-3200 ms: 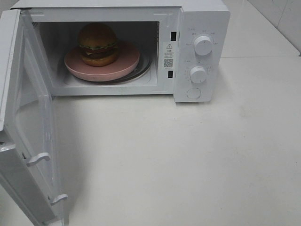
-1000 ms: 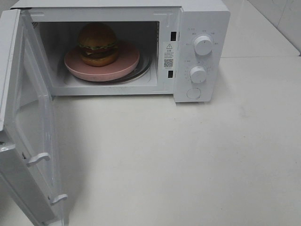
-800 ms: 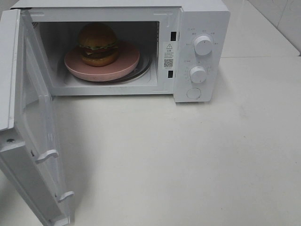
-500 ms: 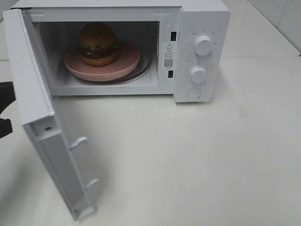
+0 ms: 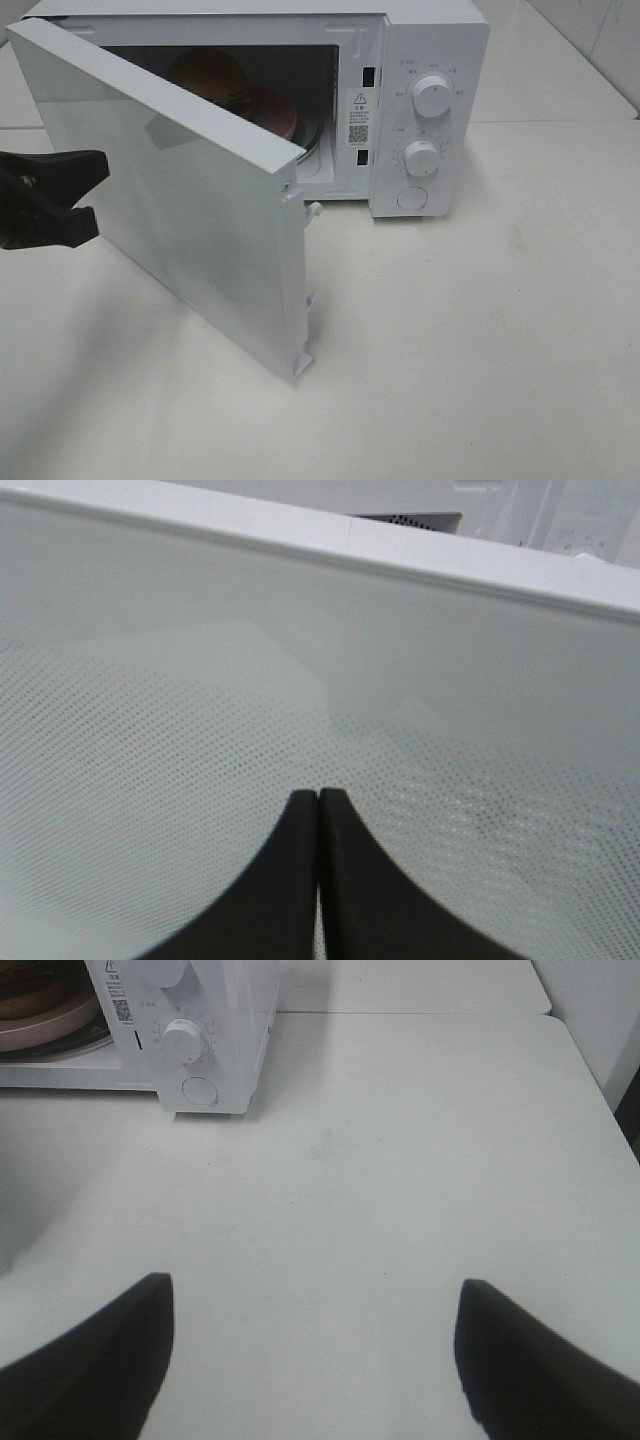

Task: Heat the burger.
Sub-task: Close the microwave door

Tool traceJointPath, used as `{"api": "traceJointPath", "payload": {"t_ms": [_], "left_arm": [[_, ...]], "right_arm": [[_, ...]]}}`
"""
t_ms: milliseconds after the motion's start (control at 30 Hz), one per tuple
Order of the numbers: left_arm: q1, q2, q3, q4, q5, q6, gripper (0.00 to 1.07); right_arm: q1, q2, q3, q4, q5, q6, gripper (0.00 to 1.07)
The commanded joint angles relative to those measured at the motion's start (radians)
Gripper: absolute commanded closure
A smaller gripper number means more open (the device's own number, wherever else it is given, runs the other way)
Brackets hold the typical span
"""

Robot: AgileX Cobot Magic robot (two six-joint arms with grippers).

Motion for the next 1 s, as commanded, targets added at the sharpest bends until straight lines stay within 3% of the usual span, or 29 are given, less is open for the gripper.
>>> {"api": "traceJointPath", "payload": {"t_ms": [33, 233, 400, 467, 533, 567, 600, 767, 1000], "left_arm": [[-0.048, 0.032, -0.042, -0.058, 0.007, 0.003, 1.07], [-0.154, 0.12, -0.13, -0.154, 0.008, 0.004, 1.07], [-0.189, 0.154, -0.164, -0.195, 0.008, 0.016, 1.07], [-0.237, 0.197, -0.22, -0.261, 0.008, 0.067, 1.07], [-0.248, 0.207, -0.232, -0.289, 0.008, 0.081, 1.07], [-0.276, 0.226, -0.261, -0.36, 0.008, 0.12, 1.07], [-0.276, 0.226, -0.261, -0.36, 0.008, 0.12, 1.07], [-0.35, 0.288, -0.358, -0.528, 0.009, 0.244, 1.07], [-0.403, 0.369, -0.474, -0.622, 0.011, 0.31, 1.07]], "right_arm": [[-0.004, -0.028, 0.006, 0.001, -0.01, -0.016, 0.32], [-0.004, -0.028, 0.006, 0.001, -0.01, -0.016, 0.32], [-0.004, -0.028, 0.006, 0.001, -0.01, -0.016, 0.32], [-0.004, -0.028, 0.006, 0.001, -0.01, -0.016, 0.32], [-0.004, -0.028, 0.006, 0.001, -0.01, -0.016, 0.32], [-0.004, -0.028, 0.006, 0.001, -0.01, -0.016, 0.32], [-0.004, -0.028, 0.006, 0.001, -0.01, -0.016, 0.32], [-0.004, -0.028, 0.006, 0.001, -0.01, -0.016, 0.32], [-0.004, -0.028, 0.006, 0.001, -0.01, -0.016, 0.32]]}}
